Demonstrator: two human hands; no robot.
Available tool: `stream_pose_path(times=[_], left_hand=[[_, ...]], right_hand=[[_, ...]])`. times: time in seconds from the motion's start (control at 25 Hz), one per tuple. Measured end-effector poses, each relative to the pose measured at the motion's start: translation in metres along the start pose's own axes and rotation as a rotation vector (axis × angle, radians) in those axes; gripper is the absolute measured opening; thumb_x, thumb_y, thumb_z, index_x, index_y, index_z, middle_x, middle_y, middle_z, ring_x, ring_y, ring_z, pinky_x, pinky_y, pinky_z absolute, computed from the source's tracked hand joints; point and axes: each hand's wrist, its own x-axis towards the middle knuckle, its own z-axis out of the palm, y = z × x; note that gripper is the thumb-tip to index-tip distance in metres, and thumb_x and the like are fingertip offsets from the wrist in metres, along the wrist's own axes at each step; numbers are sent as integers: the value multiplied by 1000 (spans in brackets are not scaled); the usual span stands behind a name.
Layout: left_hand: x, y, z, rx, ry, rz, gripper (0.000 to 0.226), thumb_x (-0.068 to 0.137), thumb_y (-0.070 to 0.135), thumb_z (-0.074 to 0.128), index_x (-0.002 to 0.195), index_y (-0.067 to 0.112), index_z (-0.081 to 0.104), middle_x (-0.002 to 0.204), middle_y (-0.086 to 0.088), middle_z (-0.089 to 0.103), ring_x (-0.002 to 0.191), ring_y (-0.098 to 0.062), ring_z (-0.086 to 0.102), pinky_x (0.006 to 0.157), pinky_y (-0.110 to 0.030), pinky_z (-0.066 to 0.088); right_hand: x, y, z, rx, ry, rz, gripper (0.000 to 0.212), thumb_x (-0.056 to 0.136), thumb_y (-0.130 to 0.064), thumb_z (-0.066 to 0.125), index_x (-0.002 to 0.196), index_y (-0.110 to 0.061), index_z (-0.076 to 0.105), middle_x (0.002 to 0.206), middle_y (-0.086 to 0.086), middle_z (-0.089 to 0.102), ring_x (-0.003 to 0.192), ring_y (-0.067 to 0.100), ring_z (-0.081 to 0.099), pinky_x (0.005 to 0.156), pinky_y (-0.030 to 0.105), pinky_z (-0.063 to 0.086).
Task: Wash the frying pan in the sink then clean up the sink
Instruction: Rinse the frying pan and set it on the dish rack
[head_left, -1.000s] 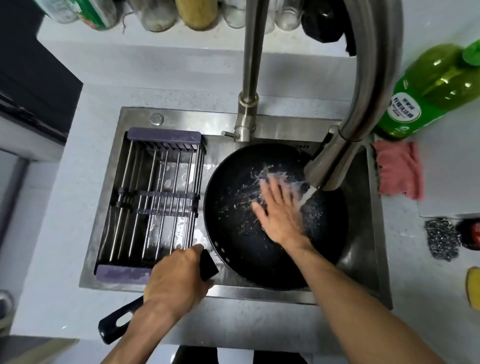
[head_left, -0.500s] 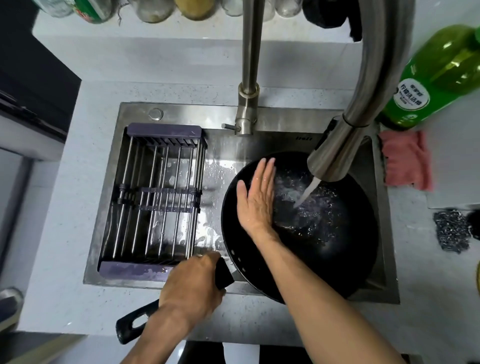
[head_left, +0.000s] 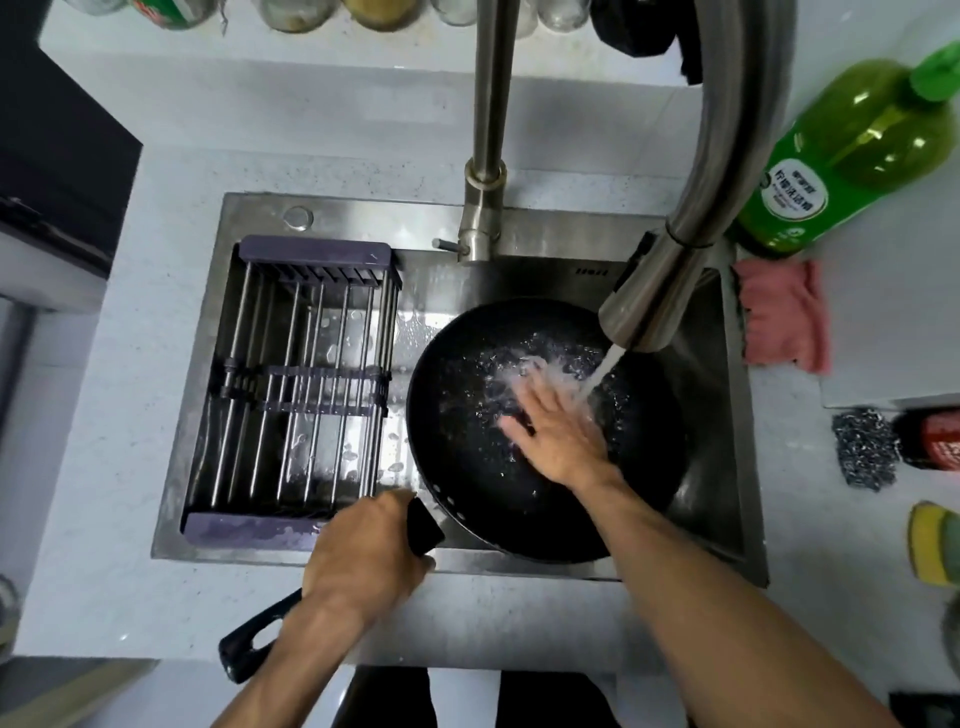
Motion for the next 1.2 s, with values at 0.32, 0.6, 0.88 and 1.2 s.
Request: stream_pose_path(times=[0.32, 0.6, 0.88, 1.2], left_hand=[[3, 6, -3, -49, 52, 3, 37, 76, 42, 76, 105, 26, 62, 98, 6, 70, 90, -16, 67, 73, -24, 48], [-1, -2, -13, -181, -87, 46, 28, 63, 38, 74, 84, 19, 69, 78, 4, 70, 74, -16, 66, 68, -26, 55], [-30, -1, -10, -522, -170, 126, 19, 70, 23, 66, 58, 16, 54, 57, 8, 41, 50, -1, 42, 53, -25, 37], [-70, -42, -21, -831, -192, 121, 36, 76, 26, 83, 58, 9, 58, 61, 21, 54, 61, 6, 54, 63, -10, 43]], right_hand=[[-48, 9, -42, 181, -148, 46, 60, 98, -39, 57, 154, -30, 35, 165, -1, 24, 151, 19, 24, 122, 36, 21], [-153, -38, -221, 744, 546, -75, 51, 85, -40, 71, 130, -36, 49, 85, -4, 58, 71, 1, 55, 73, 7, 47], [-129, -64, -258, 196, 514, 23, 31, 87, -47, 66, 83, -16, 66, 78, -1, 65, 79, 24, 60, 69, 31, 38], [-119, -43, -264, 341, 414, 53, 26, 81, -44, 71, 80, -18, 73, 77, 4, 73, 75, 24, 70, 74, 43, 58]])
